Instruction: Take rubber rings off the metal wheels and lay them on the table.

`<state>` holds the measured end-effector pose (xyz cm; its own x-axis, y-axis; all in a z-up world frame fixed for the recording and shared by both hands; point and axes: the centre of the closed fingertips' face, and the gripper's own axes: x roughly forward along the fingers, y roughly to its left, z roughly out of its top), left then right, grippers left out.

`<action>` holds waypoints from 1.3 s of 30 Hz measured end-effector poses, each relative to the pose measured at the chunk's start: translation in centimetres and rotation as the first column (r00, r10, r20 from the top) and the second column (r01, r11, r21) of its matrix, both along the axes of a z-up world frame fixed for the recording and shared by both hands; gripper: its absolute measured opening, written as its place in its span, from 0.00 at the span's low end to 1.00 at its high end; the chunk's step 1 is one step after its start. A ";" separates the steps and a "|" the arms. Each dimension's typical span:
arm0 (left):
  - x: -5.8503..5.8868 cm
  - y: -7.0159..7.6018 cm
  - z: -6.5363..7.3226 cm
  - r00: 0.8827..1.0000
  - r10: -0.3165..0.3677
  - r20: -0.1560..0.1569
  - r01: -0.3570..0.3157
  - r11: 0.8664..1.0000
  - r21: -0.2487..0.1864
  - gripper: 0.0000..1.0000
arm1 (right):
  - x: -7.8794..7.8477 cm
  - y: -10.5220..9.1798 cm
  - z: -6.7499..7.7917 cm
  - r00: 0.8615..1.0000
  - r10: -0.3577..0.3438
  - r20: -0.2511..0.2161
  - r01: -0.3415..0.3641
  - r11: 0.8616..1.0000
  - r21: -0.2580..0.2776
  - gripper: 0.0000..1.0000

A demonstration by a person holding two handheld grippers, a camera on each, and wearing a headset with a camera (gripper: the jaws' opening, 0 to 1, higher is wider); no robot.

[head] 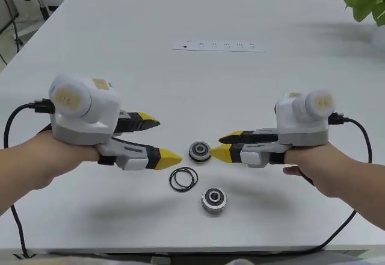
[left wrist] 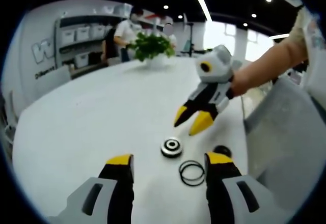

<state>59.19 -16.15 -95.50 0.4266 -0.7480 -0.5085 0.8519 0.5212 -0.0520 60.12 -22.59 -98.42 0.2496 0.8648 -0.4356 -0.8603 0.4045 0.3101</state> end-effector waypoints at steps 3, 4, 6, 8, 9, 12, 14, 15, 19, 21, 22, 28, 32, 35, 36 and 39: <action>0.2 -0.3 -0.3 1.000 -0.003 -0.004 0.003 1.000 0.002 0.56 | 0.0 -0.1 -0.5 1.000 0.016 0.015 -0.016 1.000 -0.024 0.25; 0.2 -0.5 -0.4 1.000 -0.004 -0.006 0.004 1.000 0.003 0.55 | 0.0 -0.1 -0.7 1.000 0.021 0.018 -0.021 0.999 -0.030 0.25; 0.4 -0.7 -0.5 1.000 -0.006 -0.009 0.006 1.000 0.003 0.54 | 0.1 -0.2 -1.2 0.999 0.032 0.027 -0.030 0.998 -0.046 0.24; 0.5 -0.9 -0.7 1.000 -0.007 -0.012 0.007 1.000 0.003 0.53 | 0.2 -0.2 -1.4 0.999 0.035 0.029 -0.034 0.998 -0.050 0.24; 0.5 -1.0 -0.8 1.000 -0.009 -0.014 0.010 1.000 0.005 0.53 | 0.2 -0.2 -1.5 0.999 0.039 0.032 -0.038 0.998 -0.055 0.24; 0.7 -1.3 -1.0 1.000 -0.013 -0.018 0.014 1.000 0.008 0.51 | 0.2 -0.1 -2.0 0.998 0.052 0.035 -0.050 0.996 -0.070 0.23; 0.7 -1.5 -1.2 1.000 -0.017 -0.021 0.017 1.000 0.009 0.50 | 0.2 -0.2 -2.3 0.997 0.060 0.041 -0.056 0.995 -0.083 0.23; 0.7 -1.6 -1.3 1.000 -0.021 -0.023 0.021 1.000 0.010 0.49 | 0.3 -0.2 -2.4 0.997 0.062 0.042 -0.058 0.995 -0.086 0.23; 0.8 -2.0 -1.6 0.999 -0.030 -0.029 0.030 0.999 0.016 0.46 | 0.3 0.0 -2.6 0.996 0.069 0.049 -0.065 0.994 -0.093 0.22; 0.8 -2.1 -1.8 0.999 -0.032 -0.030 0.032 0.999 0.017 0.45 | 0.3 0.1 -2.7 0.996 0.078 0.051 -0.072 0.992 -0.099 0.22; 0.8 -2.3 -1.8 0.999 -0.033 -0.032 0.034 0.999 0.017 0.45 | 0.3 0.2 -2.7 0.995 0.080 0.053 -0.074 0.992 -0.100 0.21; 1.0 -3.1 -2.1 0.998 -0.043 -0.036 0.044 0.999 0.018 0.41 | 0.4 0.6 -2.9 0.994 0.091 0.065 -0.084 0.991 -0.105 0.21; 1.2 -3.6 -2.4 0.998 -0.049 -0.040 0.050 0.999 0.020 0.36 | 0.4 0.7 -3.0 0.993 0.099 0.071 -0.090 0.989 -0.114 0.21; 1.2 -4.0 -2.6 0.998 -0.054 -0.045 0.055 0.998 0.021 0.34 | 0.5 0.8 -3.1 0.992 0.100 0.073 -0.091 0.989 -0.116 0.21; 1.4 -4.1 -2.8 0.997 -0.056 -0.047 0.057 0.998 0.020 0.34 | 0.4 0.8 -3.1 0.992 0.102 0.072 -0.094 0.989 -0.115 0.21; 1.5 -4.6 -3.2 0.997 -0.066 -0.049 0.067 0.997 0.029 0.31 | 0.5 0.8 -3.2 0.991 0.108 0.075 -0.098 0.988 -0.121 0.20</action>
<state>60.69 -20.71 -98.70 0.3509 -0.7576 -0.5504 0.8817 0.4653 -0.0783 60.58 -21.77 -101.58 0.2002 0.8320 -0.5174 -0.9196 0.3417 0.1936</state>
